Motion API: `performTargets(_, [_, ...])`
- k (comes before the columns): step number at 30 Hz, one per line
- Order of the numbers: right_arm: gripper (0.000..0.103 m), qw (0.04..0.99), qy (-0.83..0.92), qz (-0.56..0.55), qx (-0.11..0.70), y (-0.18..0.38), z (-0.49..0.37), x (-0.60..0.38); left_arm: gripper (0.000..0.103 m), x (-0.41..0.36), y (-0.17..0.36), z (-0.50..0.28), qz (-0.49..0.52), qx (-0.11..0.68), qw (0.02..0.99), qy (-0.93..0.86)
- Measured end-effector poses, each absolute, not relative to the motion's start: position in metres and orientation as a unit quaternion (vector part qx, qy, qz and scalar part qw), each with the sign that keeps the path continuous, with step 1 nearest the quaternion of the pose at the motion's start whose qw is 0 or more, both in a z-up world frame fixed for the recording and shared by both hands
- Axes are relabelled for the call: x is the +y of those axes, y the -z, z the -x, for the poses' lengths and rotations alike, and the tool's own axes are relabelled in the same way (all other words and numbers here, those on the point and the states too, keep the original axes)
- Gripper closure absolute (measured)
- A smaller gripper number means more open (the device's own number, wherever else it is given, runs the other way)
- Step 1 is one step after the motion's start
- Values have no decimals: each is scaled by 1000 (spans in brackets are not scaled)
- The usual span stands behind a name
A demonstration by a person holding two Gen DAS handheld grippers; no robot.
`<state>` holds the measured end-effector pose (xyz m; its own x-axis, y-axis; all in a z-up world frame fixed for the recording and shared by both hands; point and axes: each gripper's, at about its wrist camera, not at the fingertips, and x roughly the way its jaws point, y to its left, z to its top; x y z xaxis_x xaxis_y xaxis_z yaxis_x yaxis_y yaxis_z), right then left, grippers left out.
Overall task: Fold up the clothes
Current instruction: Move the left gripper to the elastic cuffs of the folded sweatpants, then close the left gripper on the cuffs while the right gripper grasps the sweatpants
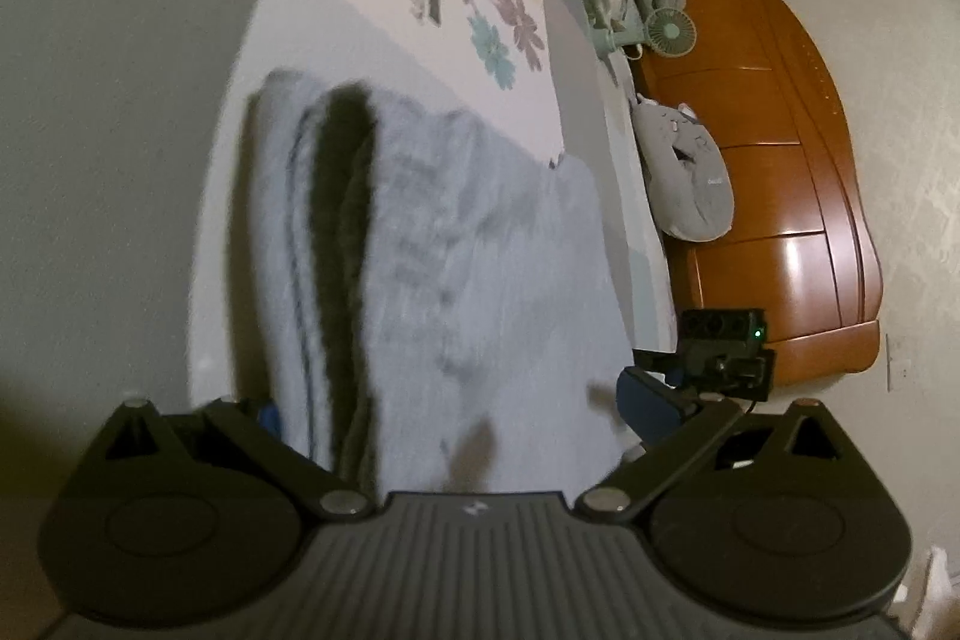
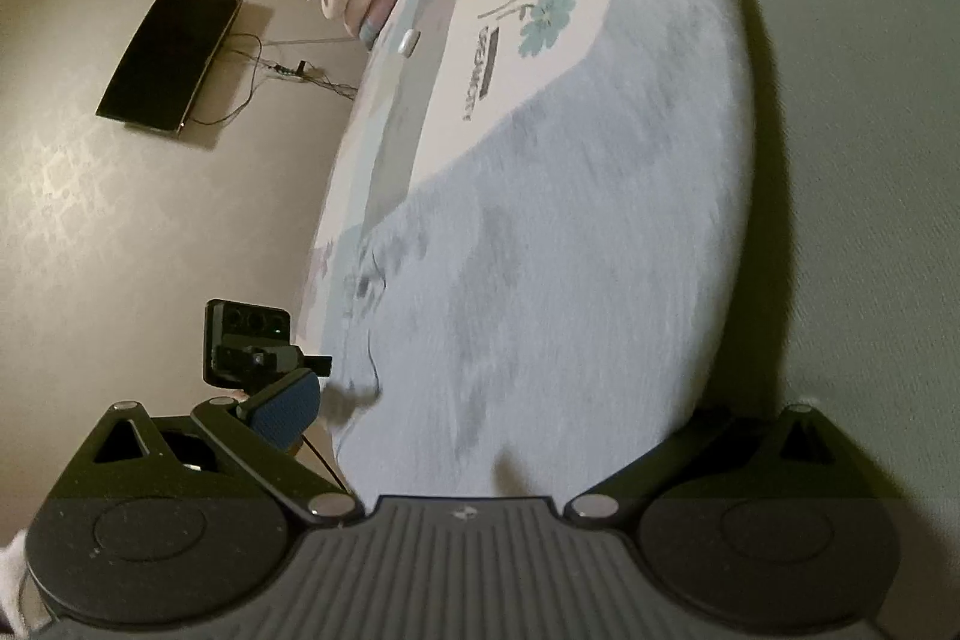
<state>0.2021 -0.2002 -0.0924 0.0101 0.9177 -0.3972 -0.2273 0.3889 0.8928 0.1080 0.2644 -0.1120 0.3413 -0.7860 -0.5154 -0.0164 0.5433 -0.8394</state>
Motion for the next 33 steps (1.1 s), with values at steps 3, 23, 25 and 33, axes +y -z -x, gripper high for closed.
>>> performTargets(3, [0,635,-450,-317,542,91,-199,-199,3,260,109,-106,385,507,723,269])
performTargets(23, [17,657,-452,-312,517,96,-201,-200,28,270,114,-98,381,486,745,252])
performTargets(25, [27,665,-449,-298,517,95,-198,-200,40,270,114,-94,375,486,753,237])
performTargets(33, [94,671,-402,-328,530,120,-198,-221,59,269,112,-85,364,485,769,201])
